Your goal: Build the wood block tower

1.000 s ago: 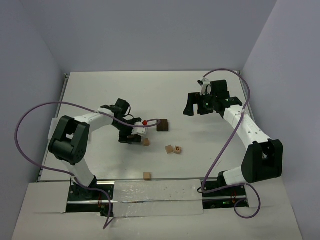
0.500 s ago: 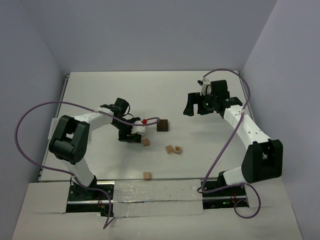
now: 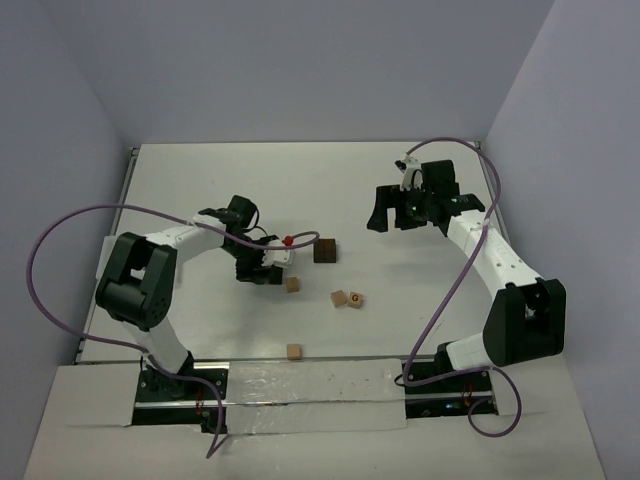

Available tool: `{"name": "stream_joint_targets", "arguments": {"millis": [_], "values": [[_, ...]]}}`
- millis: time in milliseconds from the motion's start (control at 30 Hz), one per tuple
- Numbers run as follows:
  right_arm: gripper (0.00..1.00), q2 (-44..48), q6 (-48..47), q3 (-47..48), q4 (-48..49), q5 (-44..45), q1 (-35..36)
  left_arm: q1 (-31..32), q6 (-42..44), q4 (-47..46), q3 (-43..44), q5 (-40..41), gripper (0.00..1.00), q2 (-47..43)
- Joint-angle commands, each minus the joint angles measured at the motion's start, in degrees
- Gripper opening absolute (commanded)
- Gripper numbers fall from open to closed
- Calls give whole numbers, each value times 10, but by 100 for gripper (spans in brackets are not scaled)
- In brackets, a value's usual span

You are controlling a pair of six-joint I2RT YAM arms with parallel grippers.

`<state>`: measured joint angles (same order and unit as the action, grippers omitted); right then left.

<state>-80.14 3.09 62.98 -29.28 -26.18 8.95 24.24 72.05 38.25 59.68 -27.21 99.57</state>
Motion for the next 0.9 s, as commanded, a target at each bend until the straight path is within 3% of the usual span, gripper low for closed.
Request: {"name": "stream_joint_targets", "arguments": {"millis": [0,67,133,333,400,433,467,500,633,767,867], "values": [[96,16,-6,1,12,1,-3,-2,-45,34,22,-29,31,-66],[95,18,-6,0,14,1,-3,0,-71,33,30,-33,23,-76],[94,21,-5,0,18,5,-3,3,-133,37,57,-44,2,-86],[94,51,6,-12,50,39,-4,12,-430,-81,85,-89,0,-125],[94,61,4,-16,62,54,-3,16,-621,-165,75,-75,0,-144],[94,61,4,-16,62,54,-3,19,-623,-166,77,-60,0,-144],[94,61,0,-12,64,66,-4,33,-750,-201,99,9,0,-132],[94,60,-2,-8,64,73,-4,42,-808,-210,116,102,0,-122],[94,49,-11,13,64,89,-8,52,-931,-171,211,231,0,-38],[95,38,-20,33,69,119,-15,62,-994,-37,393,260,0,96],[95,38,-23,37,77,132,-35,96,-1019,-35,442,304,0,127]]}}
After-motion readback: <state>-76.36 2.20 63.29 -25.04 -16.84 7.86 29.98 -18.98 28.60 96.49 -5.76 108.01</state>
